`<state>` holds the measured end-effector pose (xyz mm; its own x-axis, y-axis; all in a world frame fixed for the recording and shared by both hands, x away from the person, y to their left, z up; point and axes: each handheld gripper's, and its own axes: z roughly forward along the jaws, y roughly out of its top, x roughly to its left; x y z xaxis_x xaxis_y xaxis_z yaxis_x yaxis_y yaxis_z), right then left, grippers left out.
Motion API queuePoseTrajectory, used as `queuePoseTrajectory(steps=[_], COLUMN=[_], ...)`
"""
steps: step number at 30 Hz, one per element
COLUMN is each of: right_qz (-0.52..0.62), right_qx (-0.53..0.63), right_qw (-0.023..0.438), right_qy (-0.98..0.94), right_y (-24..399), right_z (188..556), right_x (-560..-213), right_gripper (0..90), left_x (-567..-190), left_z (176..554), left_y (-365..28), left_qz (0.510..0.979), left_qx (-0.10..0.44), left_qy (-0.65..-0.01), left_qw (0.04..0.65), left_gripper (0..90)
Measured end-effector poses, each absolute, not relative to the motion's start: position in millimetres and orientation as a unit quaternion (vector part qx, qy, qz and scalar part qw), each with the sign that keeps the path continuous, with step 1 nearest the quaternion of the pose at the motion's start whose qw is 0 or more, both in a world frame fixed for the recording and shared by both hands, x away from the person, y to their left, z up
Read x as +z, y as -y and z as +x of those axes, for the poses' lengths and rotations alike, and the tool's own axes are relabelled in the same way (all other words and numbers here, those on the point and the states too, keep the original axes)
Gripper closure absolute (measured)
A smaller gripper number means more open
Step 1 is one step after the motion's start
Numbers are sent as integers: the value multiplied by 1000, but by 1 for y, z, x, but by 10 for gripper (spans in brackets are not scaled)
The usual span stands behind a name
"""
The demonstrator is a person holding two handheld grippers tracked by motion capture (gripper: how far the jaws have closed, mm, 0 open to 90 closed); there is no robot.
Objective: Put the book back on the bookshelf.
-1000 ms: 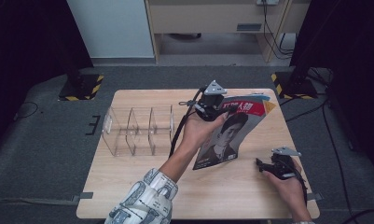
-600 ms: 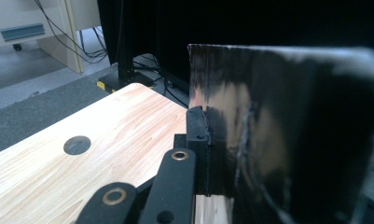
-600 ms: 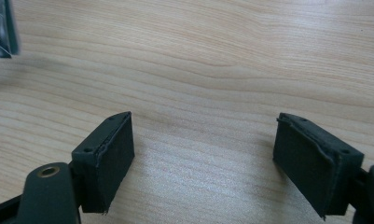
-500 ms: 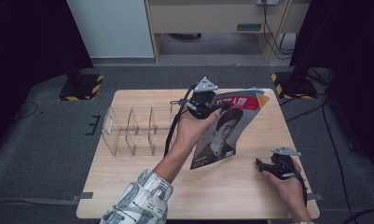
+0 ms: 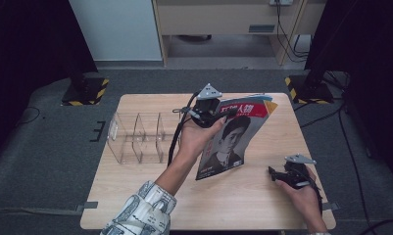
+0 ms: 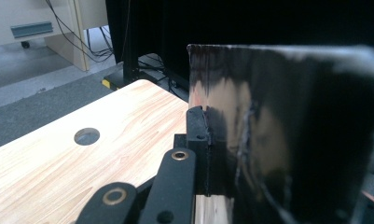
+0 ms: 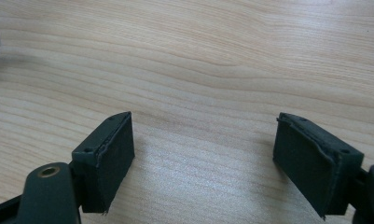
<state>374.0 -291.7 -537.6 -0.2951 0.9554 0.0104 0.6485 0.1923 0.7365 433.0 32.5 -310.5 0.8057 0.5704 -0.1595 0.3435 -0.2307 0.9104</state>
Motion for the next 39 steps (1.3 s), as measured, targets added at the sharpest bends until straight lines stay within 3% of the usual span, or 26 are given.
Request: queuePoseTrajectory(steps=[39], right_qz=[530], right_qx=[330], right_qw=[229], right_qy=[-746], right_y=[289], right_z=[371], right_x=[-538], right_gripper=[203], left_x=[-310], left_z=[407], left_y=[-78], left_qz=[768], left_qx=[94], left_qy=[-292], left_qw=[563], left_gripper=[863])
